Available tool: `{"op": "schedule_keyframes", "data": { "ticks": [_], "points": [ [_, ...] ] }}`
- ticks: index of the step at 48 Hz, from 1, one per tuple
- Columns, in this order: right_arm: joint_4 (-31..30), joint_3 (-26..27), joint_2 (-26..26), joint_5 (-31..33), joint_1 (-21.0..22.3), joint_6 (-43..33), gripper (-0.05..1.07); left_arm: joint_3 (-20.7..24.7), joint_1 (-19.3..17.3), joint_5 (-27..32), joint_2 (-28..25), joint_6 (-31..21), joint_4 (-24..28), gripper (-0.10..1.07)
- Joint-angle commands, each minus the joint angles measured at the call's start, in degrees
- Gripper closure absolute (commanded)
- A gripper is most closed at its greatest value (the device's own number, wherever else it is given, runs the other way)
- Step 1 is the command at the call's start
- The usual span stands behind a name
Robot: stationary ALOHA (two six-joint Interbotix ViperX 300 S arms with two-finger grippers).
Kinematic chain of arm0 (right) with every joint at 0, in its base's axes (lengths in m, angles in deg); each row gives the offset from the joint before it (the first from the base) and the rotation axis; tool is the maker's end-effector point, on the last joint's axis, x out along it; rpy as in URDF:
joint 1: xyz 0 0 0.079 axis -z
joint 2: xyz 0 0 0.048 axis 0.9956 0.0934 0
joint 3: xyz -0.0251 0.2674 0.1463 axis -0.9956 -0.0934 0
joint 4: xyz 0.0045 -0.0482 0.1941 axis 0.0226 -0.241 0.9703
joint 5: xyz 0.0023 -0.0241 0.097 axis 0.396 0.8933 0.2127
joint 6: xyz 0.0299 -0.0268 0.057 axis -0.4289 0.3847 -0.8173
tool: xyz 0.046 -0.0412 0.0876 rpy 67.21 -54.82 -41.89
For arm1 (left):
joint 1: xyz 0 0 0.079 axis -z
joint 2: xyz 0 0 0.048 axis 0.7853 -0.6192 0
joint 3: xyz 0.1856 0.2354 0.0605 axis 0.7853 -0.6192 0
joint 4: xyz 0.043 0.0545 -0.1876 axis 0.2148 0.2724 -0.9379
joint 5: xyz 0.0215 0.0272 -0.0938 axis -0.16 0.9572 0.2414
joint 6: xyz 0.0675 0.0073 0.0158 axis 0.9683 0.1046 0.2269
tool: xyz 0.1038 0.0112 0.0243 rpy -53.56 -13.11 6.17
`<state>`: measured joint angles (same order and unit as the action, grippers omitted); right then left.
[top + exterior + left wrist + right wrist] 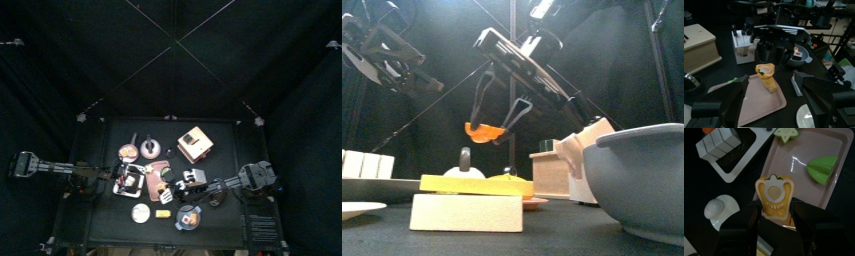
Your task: Plae squash half on plate
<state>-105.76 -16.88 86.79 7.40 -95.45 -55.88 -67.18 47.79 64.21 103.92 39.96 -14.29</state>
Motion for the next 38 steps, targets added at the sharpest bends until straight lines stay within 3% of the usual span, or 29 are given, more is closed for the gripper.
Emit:
{"op": "schedule_keyframes", "data": {
  "ticks": [1, 16, 38],
  "points": [
    [-0.7, 1.1, -0.5, -1.2, 0.8, 0.1, 0.24, 0.7, 0.0, -0.2, 0.1, 0.1, -0.1, -0.06],
    [-1.0, 3.5, 2.1, -2.4, 1.5, 0.4, 0.09, 0.7, -0.1, -0.3, 0.1, 0.1, -0.1, -0.06],
    [-0.5, 4.1, 2.1, -2.4, 1.1, 0.4, 0.08, 0.7, -0.1, -0.2, 0.1, 0.1, -0.1, -0.06]
  ]
}}
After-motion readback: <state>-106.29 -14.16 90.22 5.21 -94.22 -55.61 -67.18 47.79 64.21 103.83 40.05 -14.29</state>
